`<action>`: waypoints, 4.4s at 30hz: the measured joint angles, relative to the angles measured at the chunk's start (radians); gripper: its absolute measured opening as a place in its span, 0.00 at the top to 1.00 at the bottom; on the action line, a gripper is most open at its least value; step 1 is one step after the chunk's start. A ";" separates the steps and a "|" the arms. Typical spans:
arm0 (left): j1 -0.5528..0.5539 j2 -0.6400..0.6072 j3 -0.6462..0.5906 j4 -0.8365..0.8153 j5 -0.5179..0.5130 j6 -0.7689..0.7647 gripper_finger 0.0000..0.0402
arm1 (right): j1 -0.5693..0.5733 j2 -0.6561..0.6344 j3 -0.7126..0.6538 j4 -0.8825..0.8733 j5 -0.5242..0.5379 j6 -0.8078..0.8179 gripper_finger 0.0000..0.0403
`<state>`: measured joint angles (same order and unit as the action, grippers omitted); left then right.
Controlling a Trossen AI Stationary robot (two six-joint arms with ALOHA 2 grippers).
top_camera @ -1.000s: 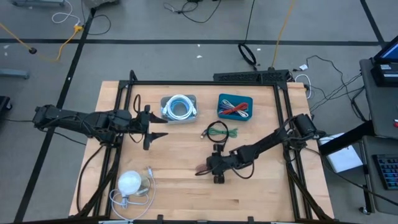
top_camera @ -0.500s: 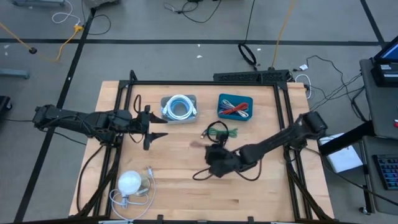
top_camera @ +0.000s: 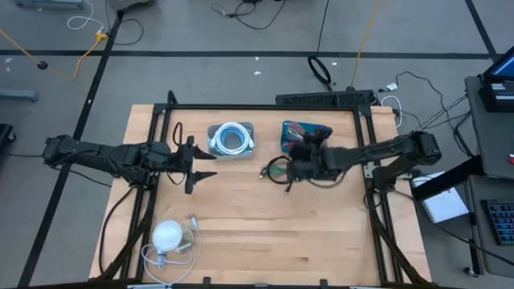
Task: Pick & Place USB Port
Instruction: Put the pink charger cable into the blue bin, then put the black hdmi cable into the gray bin
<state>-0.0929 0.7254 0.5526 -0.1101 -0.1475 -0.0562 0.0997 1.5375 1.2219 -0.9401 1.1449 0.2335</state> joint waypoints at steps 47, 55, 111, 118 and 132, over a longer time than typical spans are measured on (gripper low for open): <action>0.001 0.000 0.000 -0.024 -0.008 -0.002 0.37 | 0.032 -0.154 -0.349 0.801 -0.520 0.089 0.43; 0.001 0.000 0.000 -0.015 -0.001 -0.011 0.37 | 0.190 -0.040 -0.350 0.626 -0.374 0.464 0.42; 0.000 0.000 0.000 0.001 -0.009 -0.053 0.37 | 0.072 0.154 -0.347 1.726 -0.070 -0.462 0.99; 0.017 0.004 -0.040 0.165 0.022 -0.069 0.37 | 0.047 0.246 -0.193 1.615 -0.151 -0.530 0.99; 0.214 0.235 -0.058 0.308 0.278 -0.045 0.37 | 0.171 0.521 0.200 1.488 0.009 -0.849 0.99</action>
<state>0.1213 0.9602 0.4942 0.1983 0.1302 -0.1016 0.2710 2.0590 1.4223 0.5478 1.1537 -0.6157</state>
